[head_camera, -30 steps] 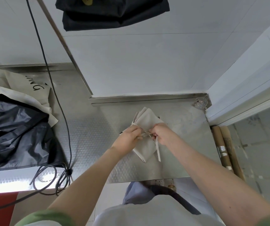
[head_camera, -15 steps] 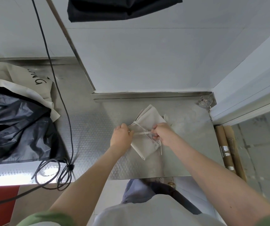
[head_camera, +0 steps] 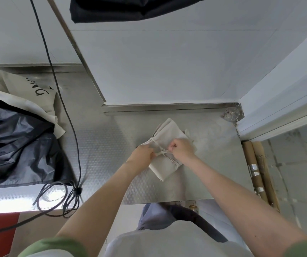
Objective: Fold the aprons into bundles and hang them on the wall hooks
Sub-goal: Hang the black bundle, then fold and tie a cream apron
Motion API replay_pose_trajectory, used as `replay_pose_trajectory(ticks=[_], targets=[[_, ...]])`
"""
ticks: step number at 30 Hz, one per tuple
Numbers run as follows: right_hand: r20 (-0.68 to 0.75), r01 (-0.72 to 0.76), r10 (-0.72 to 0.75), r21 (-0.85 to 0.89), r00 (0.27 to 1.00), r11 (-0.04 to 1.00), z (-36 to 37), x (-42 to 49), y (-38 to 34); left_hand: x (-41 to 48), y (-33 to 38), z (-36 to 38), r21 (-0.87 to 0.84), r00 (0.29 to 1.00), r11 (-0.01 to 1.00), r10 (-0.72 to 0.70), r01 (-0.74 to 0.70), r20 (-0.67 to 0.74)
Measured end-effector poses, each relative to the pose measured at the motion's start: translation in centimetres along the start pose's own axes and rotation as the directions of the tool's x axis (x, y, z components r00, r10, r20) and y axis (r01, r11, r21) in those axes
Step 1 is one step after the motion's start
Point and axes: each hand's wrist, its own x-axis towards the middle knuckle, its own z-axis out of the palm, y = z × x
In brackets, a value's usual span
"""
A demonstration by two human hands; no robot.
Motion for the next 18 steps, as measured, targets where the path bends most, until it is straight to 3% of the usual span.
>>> replay_pose_trajectory(ticks=[6, 9, 12, 15, 18], targets=[[-0.029, -0.033, 0.028, -0.172, 0.999, 0.985, 0.1, -0.2, -0.2, -0.4, -0.9, 0.2, 0.029, 0.999, 0.999, 0.014, -0.013, -0.031], [-0.023, -0.056, 0.055, -0.032, 0.998, 0.998, -0.1, 0.1, 0.2, -0.4, -1.1, 0.0, 0.010, 0.996, 0.999, -0.038, 0.039, -0.081], [-0.014, -0.122, 0.126, 0.169, 0.992, 0.978, -0.9, 0.2, 1.2, -0.5, -1.7, -0.4, -0.156, 0.967, 0.966, -0.226, 0.207, -0.118], [0.111, -0.109, 0.077, 0.317, 0.991, 0.942, -1.6, -0.6, 1.3, -0.5, -1.5, -0.8, -0.416, 0.914, 0.832, -0.405, 0.367, -0.004], [0.197, -0.017, 0.022, -0.029, 0.980, 0.999, -1.1, -1.3, 1.1, -0.5, 0.0, -1.0, -0.778, 0.923, 0.508, -0.302, 0.369, 0.240]])
